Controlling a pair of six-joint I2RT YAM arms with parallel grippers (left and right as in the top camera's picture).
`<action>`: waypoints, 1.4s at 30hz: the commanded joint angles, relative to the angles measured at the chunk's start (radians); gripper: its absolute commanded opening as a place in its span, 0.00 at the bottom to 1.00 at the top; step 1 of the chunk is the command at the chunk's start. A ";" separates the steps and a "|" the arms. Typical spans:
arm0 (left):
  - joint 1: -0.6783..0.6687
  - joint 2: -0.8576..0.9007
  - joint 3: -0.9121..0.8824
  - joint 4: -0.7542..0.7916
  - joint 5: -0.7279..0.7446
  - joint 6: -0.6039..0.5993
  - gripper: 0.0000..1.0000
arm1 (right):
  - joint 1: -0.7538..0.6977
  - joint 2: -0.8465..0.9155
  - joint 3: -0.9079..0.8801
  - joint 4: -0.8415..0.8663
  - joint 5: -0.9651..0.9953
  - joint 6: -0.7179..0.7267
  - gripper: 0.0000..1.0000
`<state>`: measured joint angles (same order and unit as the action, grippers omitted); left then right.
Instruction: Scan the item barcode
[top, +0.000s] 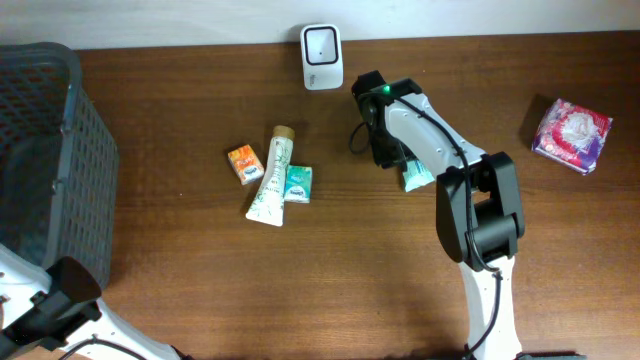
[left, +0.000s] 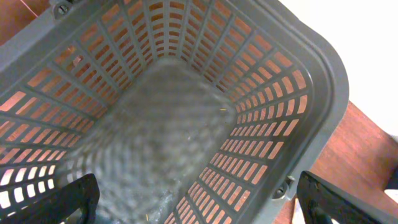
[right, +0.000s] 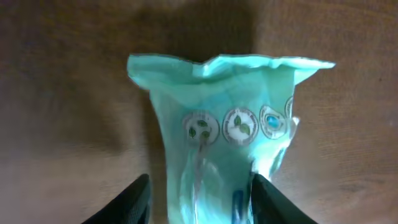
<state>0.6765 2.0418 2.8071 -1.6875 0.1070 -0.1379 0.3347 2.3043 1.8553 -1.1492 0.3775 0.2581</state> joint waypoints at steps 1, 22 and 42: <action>0.002 -0.015 0.007 0.000 0.000 0.013 0.99 | -0.035 -0.007 -0.084 0.067 0.001 0.005 0.45; 0.002 -0.015 0.007 0.000 0.000 0.013 0.99 | -0.180 -0.007 -0.194 0.018 -1.264 -0.388 0.14; 0.002 -0.015 0.007 0.000 0.000 0.013 0.99 | -0.195 -0.009 0.241 -0.302 -0.535 -0.193 0.85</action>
<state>0.6765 2.0418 2.8071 -1.6875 0.1070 -0.1375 0.1467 2.3013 2.0777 -1.4509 -0.2512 0.0113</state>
